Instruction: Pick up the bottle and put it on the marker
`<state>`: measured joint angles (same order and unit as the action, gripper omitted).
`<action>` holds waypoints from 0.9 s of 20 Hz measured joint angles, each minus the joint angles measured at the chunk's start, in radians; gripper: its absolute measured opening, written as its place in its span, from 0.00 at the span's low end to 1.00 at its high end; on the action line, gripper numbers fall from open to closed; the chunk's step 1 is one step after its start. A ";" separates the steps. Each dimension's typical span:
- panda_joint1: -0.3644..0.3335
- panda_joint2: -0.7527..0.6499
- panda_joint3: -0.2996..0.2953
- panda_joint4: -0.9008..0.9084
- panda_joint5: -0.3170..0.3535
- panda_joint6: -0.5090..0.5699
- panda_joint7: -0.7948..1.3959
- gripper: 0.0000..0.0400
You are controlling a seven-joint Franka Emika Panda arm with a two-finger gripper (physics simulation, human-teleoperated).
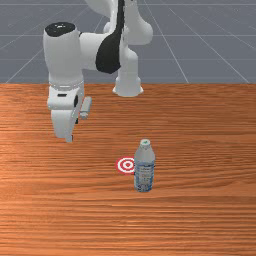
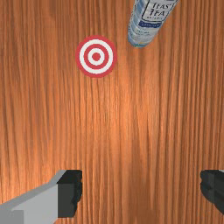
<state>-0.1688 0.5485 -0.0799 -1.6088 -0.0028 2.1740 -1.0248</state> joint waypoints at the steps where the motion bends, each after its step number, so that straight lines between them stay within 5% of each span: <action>1: 0.000 0.026 0.013 0.057 0.017 -0.083 -0.007 1.00; 18: 0.103 0.035 0.041 0.086 0.001 -0.157 0.123 1.00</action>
<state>-0.0654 0.5837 -0.0389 -1.5230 -0.0023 2.0170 -0.9017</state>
